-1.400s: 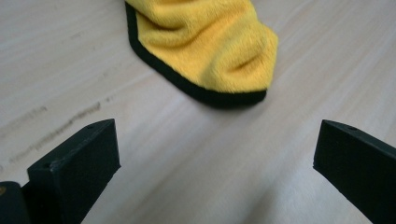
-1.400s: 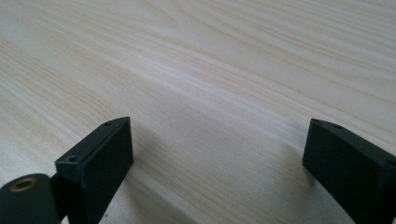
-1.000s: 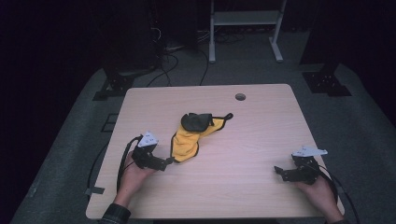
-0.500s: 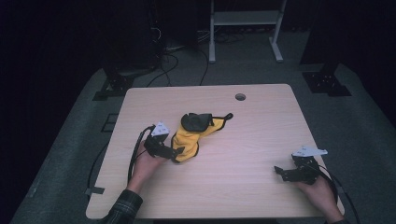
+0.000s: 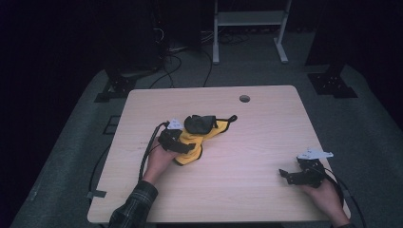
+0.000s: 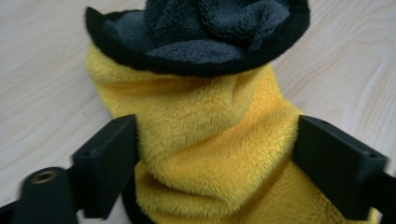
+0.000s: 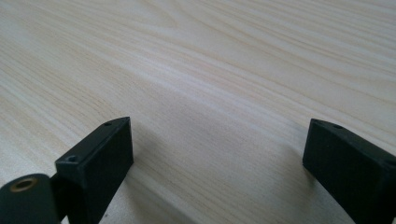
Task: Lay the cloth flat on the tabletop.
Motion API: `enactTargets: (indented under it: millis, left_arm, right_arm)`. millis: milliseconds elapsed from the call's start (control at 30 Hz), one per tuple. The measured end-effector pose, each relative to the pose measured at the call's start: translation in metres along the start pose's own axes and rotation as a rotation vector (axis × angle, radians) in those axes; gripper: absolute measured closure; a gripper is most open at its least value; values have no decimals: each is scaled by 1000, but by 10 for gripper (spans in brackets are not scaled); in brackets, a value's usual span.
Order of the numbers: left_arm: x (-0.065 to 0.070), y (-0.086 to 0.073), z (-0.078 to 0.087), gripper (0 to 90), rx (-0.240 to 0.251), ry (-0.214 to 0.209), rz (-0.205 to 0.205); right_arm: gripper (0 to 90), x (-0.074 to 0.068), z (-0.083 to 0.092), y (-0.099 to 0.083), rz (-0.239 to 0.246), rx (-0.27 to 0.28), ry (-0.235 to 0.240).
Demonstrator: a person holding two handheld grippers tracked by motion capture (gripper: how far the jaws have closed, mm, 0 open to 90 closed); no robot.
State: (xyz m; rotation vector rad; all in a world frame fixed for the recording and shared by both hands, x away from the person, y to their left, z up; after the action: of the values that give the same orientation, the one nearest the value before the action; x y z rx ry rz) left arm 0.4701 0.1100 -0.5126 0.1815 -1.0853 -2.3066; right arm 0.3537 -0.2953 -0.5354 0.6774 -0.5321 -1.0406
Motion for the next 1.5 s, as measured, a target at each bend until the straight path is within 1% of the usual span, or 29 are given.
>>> enactTargets:
  millis: [33, 100, 133, 167, 200, 233, 267, 300, 333, 367, 400, 467, 633, 667, 700, 733, 767, 900, 933, 967, 1067, 1133, 1167, 1233, 1267, 1300, 1367, 1433, 1500]
  left_arm:
    - [0, 0, 0, 267, 3, -2, -5]
    - [1, 1, -1, 434, 6, -1, -13]
    - [2, 2, 0, 434, 5, 1, -19]
    - [3, 3, 1, 572, 7, 3, -34]
    - [3, 3, 1, 617, 7, 3, -34]
    - [7, 4, 4, 659, 8, -19, -43]
    - [10, 5, 4, 695, 12, -41, -42]
    - [10, 5, 4, 726, 12, -41, -42]
    - [17, 6, 5, 747, 7, -78, -53]
    - [17, 6, 5, 758, 7, -78, -53]
    - [26, 7, 5, 764, 1, -111, -77]
    - [36, 7, 6, 768, -14, -139, -106]
    - [63, 4, 12, 776, -21, -202, -157]
    - [68, 3, 13, 779, -20, -212, -158]
    - [68, 3, 13, 779, -20, -212, -158]
    - [72, 2, 15, 779, -20, -222, -164]
    - [80, 0, 17, 780, -21, -244, -171]
    - [99, -6, 22, 780, -22, -292, -184]
    - [99, -6, 22, 780, -22, -292, -184]
    - [110, -9, 23, 780, -27, -317, -192]
    - [127, -16, 26, 779, -37, -356, -208]
    - [137, -20, 29, 769, -40, -366, -221]
    - [141, -21, 31, 736, -38, -363, -228]
    - [148, -20, 38, 623, -27, -353, -252]
    - [148, -20, 38, 590, -27, -353, -252]
    - [156, -12, 48, 567, 10, -350, -271]
    - [163, -1, 59, 547, 55, -348, -289]
    - [167, 10, 66, 533, 95, -331, -308]
    - [170, 20, 68, 520, 119, -318, -312]
  right_arm:
    - [76, 0, 0, 0, 0, 0, 0]
    - [75, 0, 0, 0, 0, 0, 0]
    - [75, 0, 0, 0, 0, 0, 0]
    - [76, 0, 0, 0, 0, 0, 0]
    - [76, 0, 0, 0, 0, 0, 0]
    - [75, 0, 0, 0, 0, 0, 0]
    - [75, 0, 0, 0, 0, 0, 0]
    - [75, 0, 0, 0, 0, 0, 0]
    - [75, 0, 0, 0, 0, 0, 0]
    - [75, 0, 0, 0, 0, 0, 0]
    - [76, 0, 0, 0, 0, 0, 0]
    - [75, 0, 0, 0, 0, 0, 0]
    - [75, 0, 0, 0, 0, 0, 0]
    - [75, 0, 0, 0, 0, 0, 0]
    - [75, 0, 0, 0, 0, 0, 0]
    - [75, 0, 0, 0, 0, 0, 0]
    - [76, 0, 0, 0, 0, 0, 0]
    - [76, 0, 0, 0, 0, 0, 0]
    - [76, 0, 0, 0, 0, 0, 0]
    - [75, 0, 0, 0, 0, -1, 0]
    - [76, 0, 0, 0, 0, -1, 0]
    - [76, 0, 0, 0, 0, -1, 0]
    - [76, 0, 0, 0, 0, -1, 0]
    - [76, 0, 0, 0, 0, -1, 0]
    - [76, 0, 0, 0, 0, -1, 0]
    - [75, 0, 0, 0, 0, 0, 0]
    - [75, 0, 0, 0, 0, -1, 0]
    - [75, 0, 0, 0, 1, 0, -1]
    - [75, 0, 0, 0, 0, 0, -1]
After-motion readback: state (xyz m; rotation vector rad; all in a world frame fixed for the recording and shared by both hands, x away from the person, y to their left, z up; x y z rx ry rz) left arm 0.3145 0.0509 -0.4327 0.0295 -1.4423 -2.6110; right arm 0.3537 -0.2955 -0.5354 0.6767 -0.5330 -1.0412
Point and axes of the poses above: each handheld gripper's, and its own axes: z roughly backward along the jaws, y roughly out of its top, x roughly to its right, the point moved 7 cm from there along -z, roughly forward along the jaws, and after that the axes turned 8 degrees about -y, right-handed, at the moved point
